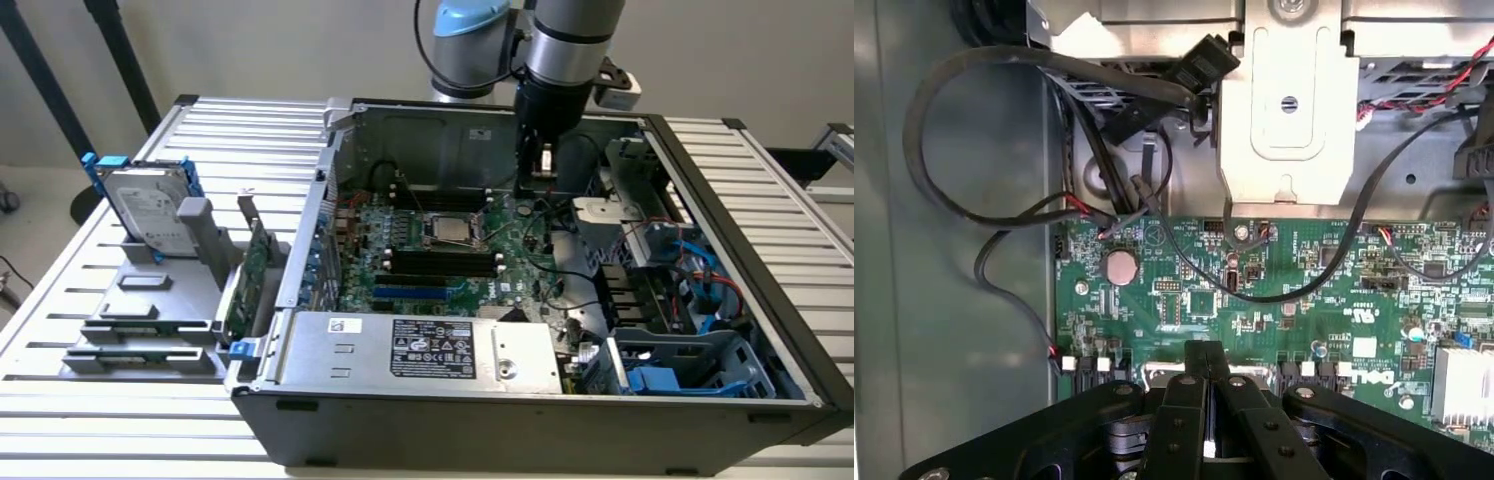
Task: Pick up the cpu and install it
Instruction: 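Close the cpu cover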
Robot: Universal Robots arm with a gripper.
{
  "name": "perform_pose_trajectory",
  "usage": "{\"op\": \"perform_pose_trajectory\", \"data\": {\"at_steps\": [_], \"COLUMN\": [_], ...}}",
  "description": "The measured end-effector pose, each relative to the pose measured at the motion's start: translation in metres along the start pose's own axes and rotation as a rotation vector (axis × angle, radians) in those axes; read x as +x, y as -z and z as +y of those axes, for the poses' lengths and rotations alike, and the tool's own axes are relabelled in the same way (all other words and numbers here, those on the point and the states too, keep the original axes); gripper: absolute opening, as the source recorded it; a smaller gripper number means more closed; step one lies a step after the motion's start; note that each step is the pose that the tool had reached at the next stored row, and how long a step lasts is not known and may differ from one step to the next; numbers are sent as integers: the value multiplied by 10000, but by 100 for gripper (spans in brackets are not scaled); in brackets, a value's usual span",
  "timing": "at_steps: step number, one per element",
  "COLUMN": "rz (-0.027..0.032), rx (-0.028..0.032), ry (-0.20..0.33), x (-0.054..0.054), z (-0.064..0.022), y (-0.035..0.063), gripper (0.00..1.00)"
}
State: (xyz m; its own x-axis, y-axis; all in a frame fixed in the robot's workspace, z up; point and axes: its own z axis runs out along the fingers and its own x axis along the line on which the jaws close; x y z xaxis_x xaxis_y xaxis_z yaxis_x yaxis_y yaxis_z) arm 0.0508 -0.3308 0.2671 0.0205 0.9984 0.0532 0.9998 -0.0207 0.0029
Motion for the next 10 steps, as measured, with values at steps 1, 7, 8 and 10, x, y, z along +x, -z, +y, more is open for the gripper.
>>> {"op": "perform_pose_trajectory", "data": {"at_steps": [1, 7, 8, 10], "rz": [0, 1, 2, 2], "rx": [-7, -54, -55, -57], "ry": [6, 48, 48, 51], "x": [-1, -3, -4, -6], "z": [2, 57, 57, 57], "y": [-16, -76, -96, -132], "gripper": [11, 11, 11, 11]}}
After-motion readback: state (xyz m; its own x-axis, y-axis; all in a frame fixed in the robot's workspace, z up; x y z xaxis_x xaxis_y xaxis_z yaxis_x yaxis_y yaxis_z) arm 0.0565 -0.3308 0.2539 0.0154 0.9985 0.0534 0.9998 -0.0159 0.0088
